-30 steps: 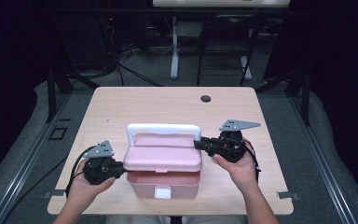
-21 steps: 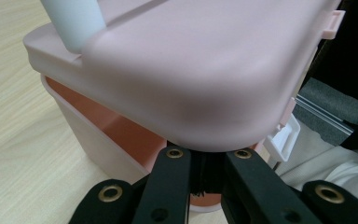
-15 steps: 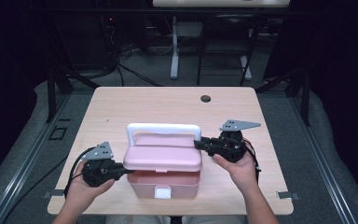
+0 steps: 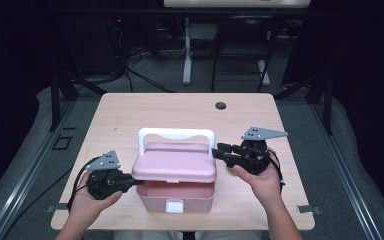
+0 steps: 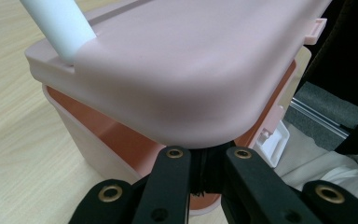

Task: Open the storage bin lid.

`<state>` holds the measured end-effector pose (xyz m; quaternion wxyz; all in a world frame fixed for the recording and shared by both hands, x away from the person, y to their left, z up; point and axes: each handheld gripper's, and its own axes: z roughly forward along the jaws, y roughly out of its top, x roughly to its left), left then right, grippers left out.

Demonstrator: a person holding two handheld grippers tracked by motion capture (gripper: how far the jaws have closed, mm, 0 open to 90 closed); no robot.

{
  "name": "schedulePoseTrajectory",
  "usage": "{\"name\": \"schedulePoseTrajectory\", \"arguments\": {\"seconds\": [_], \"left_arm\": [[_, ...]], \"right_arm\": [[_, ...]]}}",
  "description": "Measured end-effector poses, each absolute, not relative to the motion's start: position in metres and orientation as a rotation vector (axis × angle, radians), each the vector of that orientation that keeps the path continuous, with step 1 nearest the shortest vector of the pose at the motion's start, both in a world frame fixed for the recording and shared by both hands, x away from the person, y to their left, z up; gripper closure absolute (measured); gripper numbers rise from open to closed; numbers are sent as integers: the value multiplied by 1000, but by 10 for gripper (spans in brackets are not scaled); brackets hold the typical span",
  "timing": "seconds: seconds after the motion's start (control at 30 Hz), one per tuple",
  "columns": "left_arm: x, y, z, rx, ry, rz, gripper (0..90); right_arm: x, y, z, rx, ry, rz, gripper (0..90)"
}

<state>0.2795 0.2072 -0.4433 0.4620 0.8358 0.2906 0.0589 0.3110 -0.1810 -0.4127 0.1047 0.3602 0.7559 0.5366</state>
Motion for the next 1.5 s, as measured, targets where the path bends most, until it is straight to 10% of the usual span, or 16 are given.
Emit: {"name": "schedulePoseTrajectory", "arguments": {"seconds": [1.5], "left_arm": [[304,203,-402,2015,756,203,900]], "right_arm": [[285,-175,-461,1044,2338,1414,802]]}}
